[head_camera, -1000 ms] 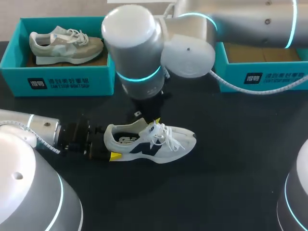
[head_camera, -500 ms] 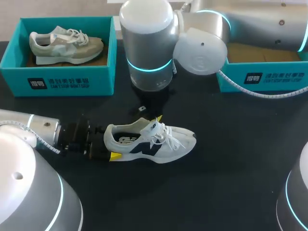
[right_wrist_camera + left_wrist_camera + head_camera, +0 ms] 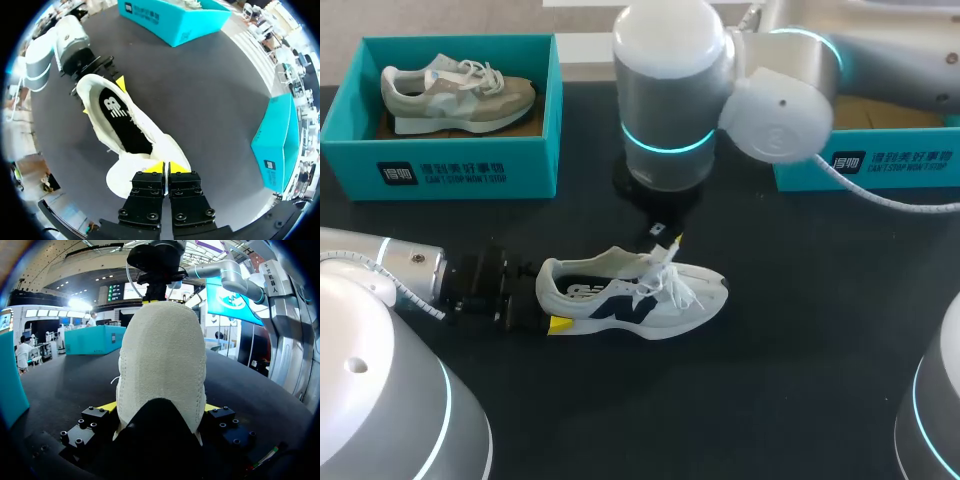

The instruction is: Take the shoe out of the shoebox, open the shoe tongue, remove and reinsert the insole, then place the shoe into the shoebox

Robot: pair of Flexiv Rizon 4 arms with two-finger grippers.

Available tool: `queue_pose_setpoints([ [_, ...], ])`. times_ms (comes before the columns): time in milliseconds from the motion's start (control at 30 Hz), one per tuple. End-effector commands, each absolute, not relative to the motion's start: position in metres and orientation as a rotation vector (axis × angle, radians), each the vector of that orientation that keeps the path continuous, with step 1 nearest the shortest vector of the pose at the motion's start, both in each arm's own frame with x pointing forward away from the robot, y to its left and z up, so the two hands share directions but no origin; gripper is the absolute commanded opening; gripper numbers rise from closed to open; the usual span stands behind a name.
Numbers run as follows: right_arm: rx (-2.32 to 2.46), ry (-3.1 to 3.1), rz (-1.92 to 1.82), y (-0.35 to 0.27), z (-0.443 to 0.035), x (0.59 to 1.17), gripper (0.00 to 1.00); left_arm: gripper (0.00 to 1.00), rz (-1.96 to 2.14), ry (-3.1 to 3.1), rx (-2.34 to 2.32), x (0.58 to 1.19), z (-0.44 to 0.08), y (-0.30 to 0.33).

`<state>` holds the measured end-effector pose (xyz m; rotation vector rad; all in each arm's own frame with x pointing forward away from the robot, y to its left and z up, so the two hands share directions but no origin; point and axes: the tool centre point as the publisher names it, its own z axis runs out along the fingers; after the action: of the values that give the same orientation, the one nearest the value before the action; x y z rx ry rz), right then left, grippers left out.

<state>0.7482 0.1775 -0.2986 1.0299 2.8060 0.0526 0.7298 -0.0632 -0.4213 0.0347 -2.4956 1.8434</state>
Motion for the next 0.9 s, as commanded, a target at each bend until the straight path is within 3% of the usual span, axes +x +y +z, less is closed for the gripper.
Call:
queue_pose_setpoints([
  [33,0.952,2.811,0.172,0.162,-0.307,0.745,0.00,0.00,1.839,-2.496,0.032,0.731,-0.429,-0.064],
  [900,0.392,2.842,0.283,0.137,-0.350,0.742,0.00,0.00,1.839,-2.496,0.032,0.731,-0.429,-0.064],
])
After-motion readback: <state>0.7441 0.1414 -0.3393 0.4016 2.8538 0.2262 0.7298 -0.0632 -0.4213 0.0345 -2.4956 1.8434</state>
